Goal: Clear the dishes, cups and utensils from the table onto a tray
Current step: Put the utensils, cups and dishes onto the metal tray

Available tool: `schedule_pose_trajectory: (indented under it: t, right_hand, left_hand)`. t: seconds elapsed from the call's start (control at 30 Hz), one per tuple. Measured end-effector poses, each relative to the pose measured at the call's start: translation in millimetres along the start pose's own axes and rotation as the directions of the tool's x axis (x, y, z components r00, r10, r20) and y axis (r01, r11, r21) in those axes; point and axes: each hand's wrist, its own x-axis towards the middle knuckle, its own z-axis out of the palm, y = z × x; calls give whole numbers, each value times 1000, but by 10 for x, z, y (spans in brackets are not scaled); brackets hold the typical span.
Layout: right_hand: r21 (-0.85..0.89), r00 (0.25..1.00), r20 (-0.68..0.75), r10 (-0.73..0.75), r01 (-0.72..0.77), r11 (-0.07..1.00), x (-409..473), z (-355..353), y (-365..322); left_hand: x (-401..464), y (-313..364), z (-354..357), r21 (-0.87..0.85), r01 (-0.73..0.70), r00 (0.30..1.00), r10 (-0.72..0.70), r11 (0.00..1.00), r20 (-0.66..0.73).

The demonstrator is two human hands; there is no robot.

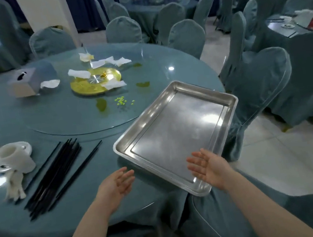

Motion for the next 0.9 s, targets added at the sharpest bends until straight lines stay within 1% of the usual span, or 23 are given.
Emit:
schedule_pose_trajectory:
  t: [0.13,0.3,0.37,0.43,0.47,0.5,0.53,0.57,0.6,0.63,0.67,0.7,0.77,0.83,0.9]
  right_hand:
    - [-76,992,121,35,-26,997,40,583,150]
    - [-224,972,198,125,-80,971,202,1265,298]
    - [-308,971,209,115,-46,950,300,1542,328]
    - [-442,973,227,35,71,894,434,1810,381]
    - [-539,967,254,-29,166,826,518,1937,417]
    - [-638,948,305,-89,273,720,612,2056,452]
    - [-713,917,379,-124,375,592,715,2173,486]
    - [-764,878,461,-127,466,447,830,2287,512]
    - [-790,833,543,-108,550,273,950,2399,535]
    - [-777,781,621,-64,624,82,1078,2515,556]
    - [-725,727,687,-3,684,-85,1219,2642,578]
    - [-654,678,733,64,727,-209,1365,2777,605]
    - [-502,605,775,184,766,-402,1645,3087,665]
    - [-356,558,786,268,762,-541,1878,3399,725]
    - [-253,530,774,347,761,-597,2046,3653,770]
  left_hand:
    - [-125,213,-397,-62,-59,998,58,996,-22]
    - [-260,399,-917,-101,-139,984,126,985,-122]
    - [-256,477,-1135,-75,-179,969,162,981,-186]
    - [-199,532,-1347,-6,-218,940,208,976,-269]
    - [-147,550,-1448,58,-236,919,242,970,-312]
    - [-79,561,-1545,140,-247,893,281,959,-351]
    - [-4,571,-1639,221,-249,868,318,943,-381]
    - [78,576,-1729,290,-236,848,342,928,-404]
    - [154,580,-1809,341,-209,838,348,916,-421]
    - [217,585,-1889,379,-174,832,341,909,-437]
    - [275,598,-1960,409,-139,828,333,902,-451]
    - [328,608,-2024,445,-102,825,326,890,-462]
    - [425,640,-2119,535,-41,813,339,844,-473]
    - [521,702,-2189,618,-13,801,378,786,-465]
    - [644,755,-2242,671,42,801,377,740,-465]
